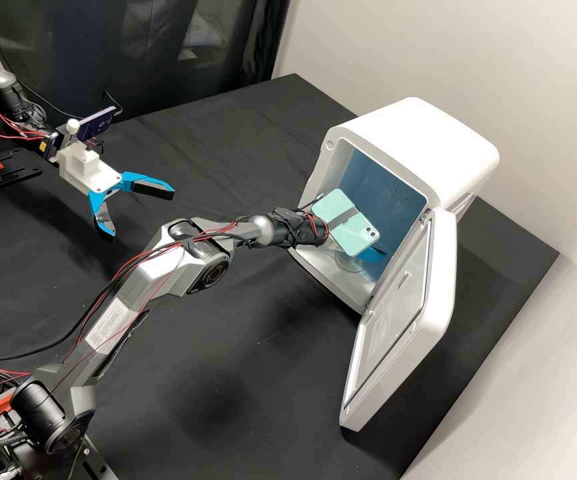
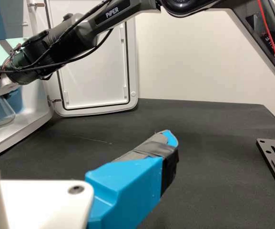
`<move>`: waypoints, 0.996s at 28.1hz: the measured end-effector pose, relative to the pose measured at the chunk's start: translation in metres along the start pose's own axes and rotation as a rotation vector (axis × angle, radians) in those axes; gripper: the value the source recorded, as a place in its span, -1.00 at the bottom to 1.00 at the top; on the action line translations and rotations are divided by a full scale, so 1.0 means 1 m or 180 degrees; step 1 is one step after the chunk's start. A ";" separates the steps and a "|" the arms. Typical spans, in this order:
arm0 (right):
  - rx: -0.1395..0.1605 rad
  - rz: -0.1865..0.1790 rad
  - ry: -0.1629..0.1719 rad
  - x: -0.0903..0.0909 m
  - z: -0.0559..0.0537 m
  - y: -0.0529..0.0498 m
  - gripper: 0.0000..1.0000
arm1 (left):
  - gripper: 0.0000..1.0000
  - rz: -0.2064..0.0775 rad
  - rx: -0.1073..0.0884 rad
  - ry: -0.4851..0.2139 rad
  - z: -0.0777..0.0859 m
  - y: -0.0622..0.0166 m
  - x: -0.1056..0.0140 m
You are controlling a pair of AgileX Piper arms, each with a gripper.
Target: Place the flask in the incubator
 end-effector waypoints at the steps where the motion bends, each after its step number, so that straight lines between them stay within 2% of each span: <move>1: 0.0000 0.0000 0.0000 0.000 0.000 0.000 1.00 | 1.00 0.0000 0.0000 0.0000 0.000 0.0000 0.000; 12: 0.0000 0.0000 0.0000 0.000 0.000 0.000 1.00 | 1.00 0.0000 0.0000 0.0000 0.000 0.0000 0.000; 18: 0.0035 0.0012 0.0017 0.000 0.000 0.000 1.00 | 1.00 0.0000 0.0000 0.0000 0.000 0.0000 0.000; 22: 0.0064 0.0011 0.0080 0.000 0.002 -0.003 1.00 | 1.00 0.0000 0.0000 0.0000 0.000 0.0000 0.000; 24: 0.0133 0.0007 0.0084 0.000 0.003 -0.004 1.00 | 1.00 0.0000 0.0000 0.0000 0.000 0.0000 0.000; 28: 0.0149 0.0003 0.0151 0.000 0.006 -0.009 1.00 | 1.00 0.0000 0.0000 0.0000 0.000 0.0000 0.000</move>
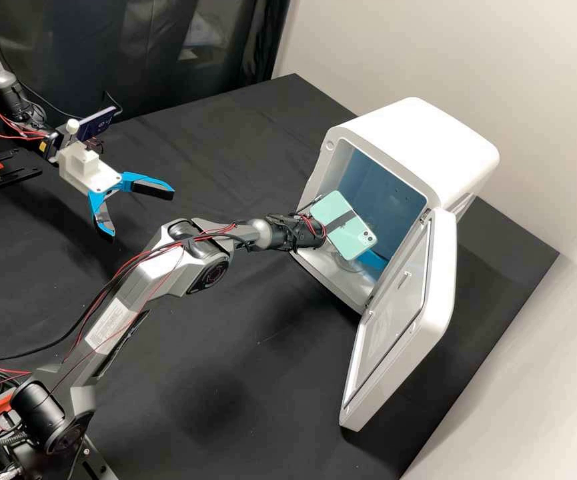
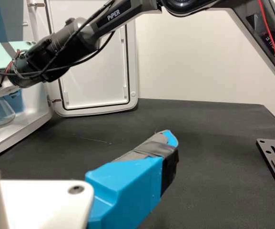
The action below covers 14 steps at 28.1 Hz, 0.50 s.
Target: Place the flask in the incubator
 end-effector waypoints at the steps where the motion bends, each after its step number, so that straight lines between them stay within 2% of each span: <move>1: 0.0001 -0.0002 0.0021 0.000 0.002 -0.001 1.00 | 1.00 0.0000 0.0000 0.0000 0.000 0.0000 0.000; 2: 0.0006 -0.0016 0.0059 -0.002 0.003 -0.002 1.00 | 1.00 0.0000 0.0000 0.0000 0.000 0.0000 0.000; 4: 0.0091 -0.0073 0.0092 -0.006 0.004 -0.004 1.00 | 1.00 0.0000 0.0000 0.0000 0.000 0.0000 0.000; 6: 0.0102 -0.0097 0.0162 -0.010 0.002 -0.004 1.00 | 1.00 0.0000 0.0000 0.0000 0.000 0.0000 0.000; 7: 0.0137 -0.0112 0.0174 -0.012 0.003 -0.004 1.00 | 1.00 0.0000 0.0000 0.0000 0.000 0.0000 0.000; 9: 0.0109 -0.0127 0.0243 -0.016 0.002 -0.004 1.00 | 1.00 0.0000 0.0000 0.0000 0.000 0.0000 0.000; 14: 0.0163 -0.0139 0.0295 -0.024 0.010 -0.003 1.00 | 1.00 0.0000 0.0000 0.0000 0.000 0.0000 0.000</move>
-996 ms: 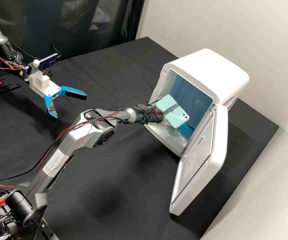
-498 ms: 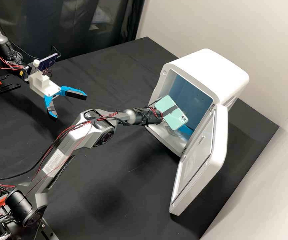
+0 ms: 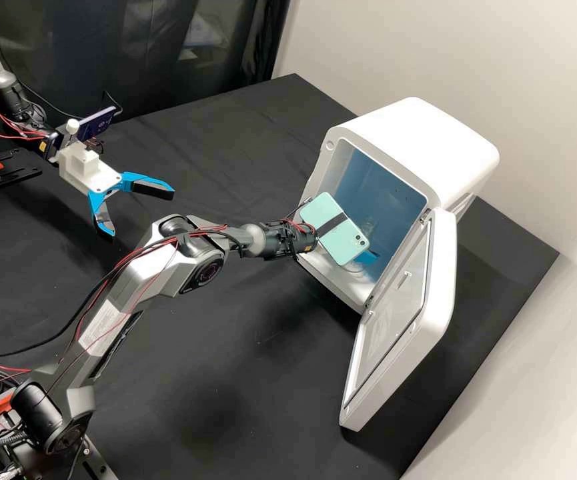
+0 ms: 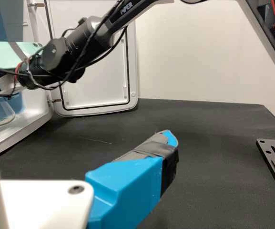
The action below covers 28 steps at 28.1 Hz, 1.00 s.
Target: Place the flask in the incubator
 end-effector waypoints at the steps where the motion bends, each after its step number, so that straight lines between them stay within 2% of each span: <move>1: 0.0011 -0.0004 0.0007 -0.002 0.001 -0.001 1.00 | 1.00 0.0000 0.0000 0.0000 0.000 0.0000 0.000; 8: 0.0057 -0.0053 0.0047 -0.014 0.009 -0.001 1.00 | 1.00 0.0000 0.0000 0.0000 0.000 0.0000 0.000; 9: 0.0105 -0.0042 0.0055 -0.016 0.012 0.000 1.00 | 1.00 0.0000 0.0000 0.0000 0.000 0.0000 0.000; 13: 0.0170 -0.0082 0.0075 -0.027 0.020 -0.001 1.00 | 1.00 0.0000 0.0000 0.0000 0.000 0.0000 0.000; 16: 0.0212 -0.0097 0.0110 -0.041 0.027 0.000 1.00 | 1.00 0.0000 0.0000 0.0000 0.000 0.0000 0.000; 18: 0.0245 -0.0082 0.0145 -0.049 0.031 0.001 1.00 | 1.00 0.0012 0.0000 -0.0005 0.000 0.0003 0.000; 23: 0.0321 0.0033 0.0343 -0.074 0.045 0.005 1.00 | 1.00 0.0016 -0.0008 0.0001 0.000 0.0003 0.000; 25: 0.0378 0.0105 0.0380 -0.085 0.055 0.009 1.00 | 1.00 0.0034 -0.0036 0.0022 0.002 0.0003 -0.003; 28: 0.0437 0.0179 0.0393 -0.099 0.066 0.013 1.00 | 1.00 0.0064 -0.0031 -0.0016 0.005 0.0013 -0.006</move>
